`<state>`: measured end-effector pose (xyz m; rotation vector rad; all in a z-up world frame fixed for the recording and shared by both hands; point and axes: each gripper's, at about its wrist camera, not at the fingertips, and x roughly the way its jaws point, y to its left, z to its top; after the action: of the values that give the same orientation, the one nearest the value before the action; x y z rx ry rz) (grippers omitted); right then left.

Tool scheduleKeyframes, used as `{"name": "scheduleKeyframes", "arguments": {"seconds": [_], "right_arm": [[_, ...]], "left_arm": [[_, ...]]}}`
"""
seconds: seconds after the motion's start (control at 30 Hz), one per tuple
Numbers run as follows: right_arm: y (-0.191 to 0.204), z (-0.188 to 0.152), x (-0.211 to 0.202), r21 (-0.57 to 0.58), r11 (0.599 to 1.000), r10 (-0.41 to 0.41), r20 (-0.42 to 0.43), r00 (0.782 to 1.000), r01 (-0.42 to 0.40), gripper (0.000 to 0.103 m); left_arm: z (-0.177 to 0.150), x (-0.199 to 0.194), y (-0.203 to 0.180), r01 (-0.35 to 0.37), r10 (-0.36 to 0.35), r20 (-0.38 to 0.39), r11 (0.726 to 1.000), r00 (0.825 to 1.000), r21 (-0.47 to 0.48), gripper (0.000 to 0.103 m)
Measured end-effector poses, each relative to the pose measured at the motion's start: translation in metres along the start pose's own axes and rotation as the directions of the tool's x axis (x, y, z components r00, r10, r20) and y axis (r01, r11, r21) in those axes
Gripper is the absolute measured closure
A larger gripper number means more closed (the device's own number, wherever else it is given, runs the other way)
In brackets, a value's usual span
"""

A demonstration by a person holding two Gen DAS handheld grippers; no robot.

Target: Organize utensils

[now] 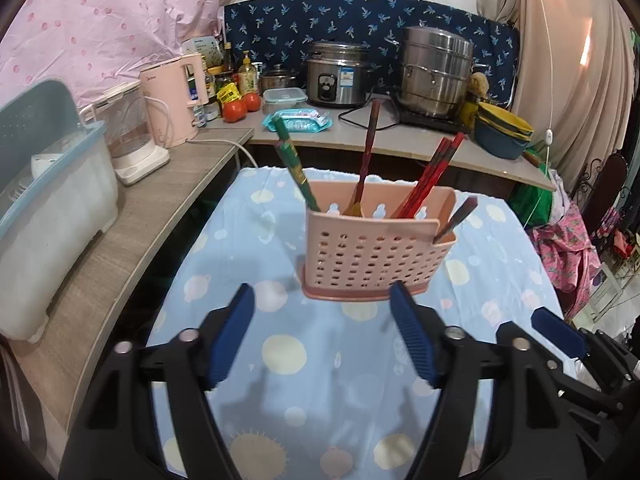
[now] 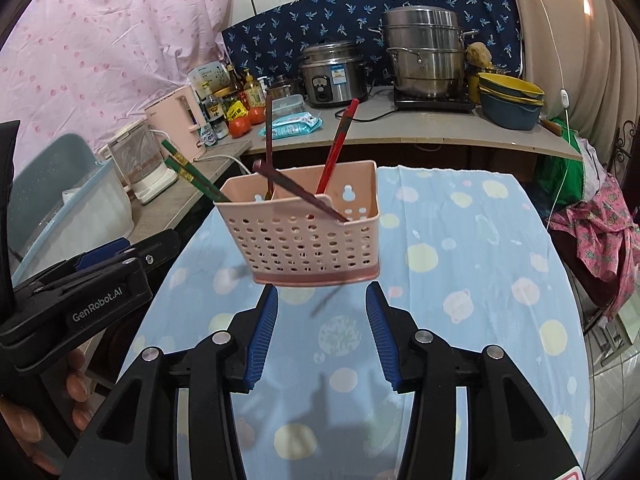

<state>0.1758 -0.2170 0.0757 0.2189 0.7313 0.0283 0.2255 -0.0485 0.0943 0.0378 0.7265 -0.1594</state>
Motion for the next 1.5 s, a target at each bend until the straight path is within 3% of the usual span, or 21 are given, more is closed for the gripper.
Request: {"name": "scheduleKeyframes", "arguments": {"seconds": [0.27,0.33,0.57,0.97,1.03,1.5], "right_arm": [[-0.002,-0.01,-0.002,0.013,1.0,-0.014,0.0,1.0,0.014,0.042],[0.0,-0.012,-0.002,0.009,1.0,-0.015,-0.006,1.0,0.015,0.038],[0.0,-0.022,0.002,-0.002,0.999,-0.041,-0.032,0.999,0.041,0.019],[-0.006,-0.033,0.007,-0.011,0.995,-0.098,-0.039,0.994,0.098,0.015],[-0.007,-0.034,0.008,-0.011,0.994,-0.105,-0.039,0.994,0.104,0.005],[-0.009,-0.039,0.013,-0.014,0.993,-0.118,-0.048,0.992,0.118,0.006]], "left_arm": [[-0.017,0.003,0.001,-0.017,0.018,-0.03,1.0,0.999,0.009,0.029],[-0.021,0.004,0.002,-0.025,0.026,-0.036,1.0,0.999,0.007,0.02],[-0.032,0.006,0.006,-0.054,0.054,-0.047,0.999,0.997,0.0,0.012],[-0.044,0.013,0.002,-0.094,0.095,-0.065,0.995,0.993,0.018,0.009],[-0.046,0.015,0.003,-0.094,0.095,-0.073,0.995,0.993,0.016,0.009],[-0.053,0.021,0.001,-0.107,0.108,-0.09,0.994,0.99,0.024,0.009]]}}
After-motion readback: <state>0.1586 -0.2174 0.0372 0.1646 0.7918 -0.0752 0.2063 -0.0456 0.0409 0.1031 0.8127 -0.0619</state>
